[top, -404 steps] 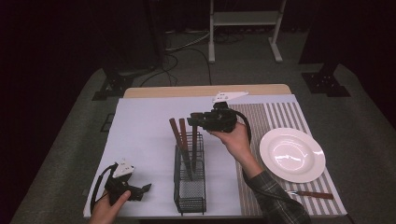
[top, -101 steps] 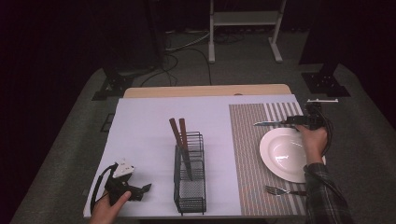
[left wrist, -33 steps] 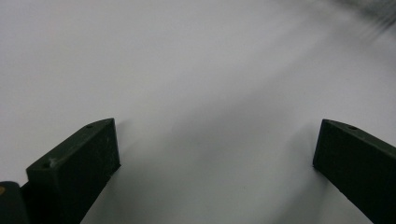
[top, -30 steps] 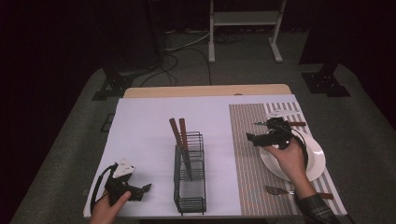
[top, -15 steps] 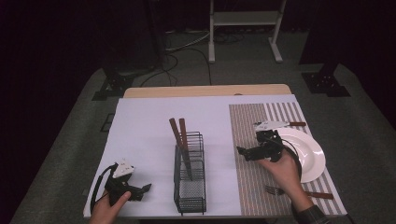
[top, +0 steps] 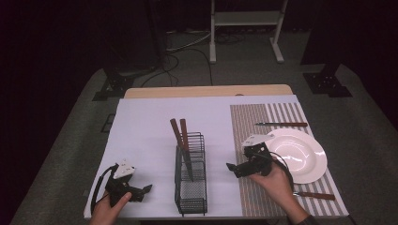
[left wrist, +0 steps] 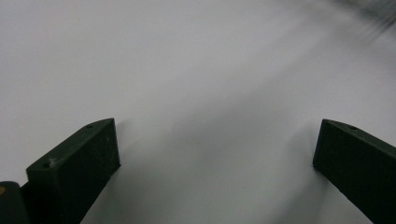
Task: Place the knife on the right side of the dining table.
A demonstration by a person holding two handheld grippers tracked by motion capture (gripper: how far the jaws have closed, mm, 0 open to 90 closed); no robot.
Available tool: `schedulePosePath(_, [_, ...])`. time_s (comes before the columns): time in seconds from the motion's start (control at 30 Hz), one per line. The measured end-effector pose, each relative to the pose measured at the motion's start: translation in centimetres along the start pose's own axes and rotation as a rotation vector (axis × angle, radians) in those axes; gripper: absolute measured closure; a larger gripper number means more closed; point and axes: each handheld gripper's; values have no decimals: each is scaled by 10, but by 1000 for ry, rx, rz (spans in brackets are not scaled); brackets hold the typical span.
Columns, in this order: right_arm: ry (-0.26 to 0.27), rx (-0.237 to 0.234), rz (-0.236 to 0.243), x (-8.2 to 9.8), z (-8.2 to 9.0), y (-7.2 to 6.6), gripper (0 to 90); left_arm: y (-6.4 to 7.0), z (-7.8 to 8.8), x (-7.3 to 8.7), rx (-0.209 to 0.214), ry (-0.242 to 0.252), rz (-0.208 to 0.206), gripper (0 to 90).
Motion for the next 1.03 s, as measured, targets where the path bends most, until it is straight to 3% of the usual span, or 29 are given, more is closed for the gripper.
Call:
schedulePosePath(0.47, [-85, -53, 110, 3, -32, -35, 21, 0, 0, 0, 0, 0, 0, 0])
schedulePosePath(1.03, [-152, -75, 147, 9, -48, -47, 21, 0, 0, 0, 1, 2, 3, 0])
Point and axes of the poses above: each handheld gripper's, and its own axes: z roughly backward along the jaws, x roughly out of its underside, y roughly to its right, and after that the axes turned 7 degrees about -y, right-handed
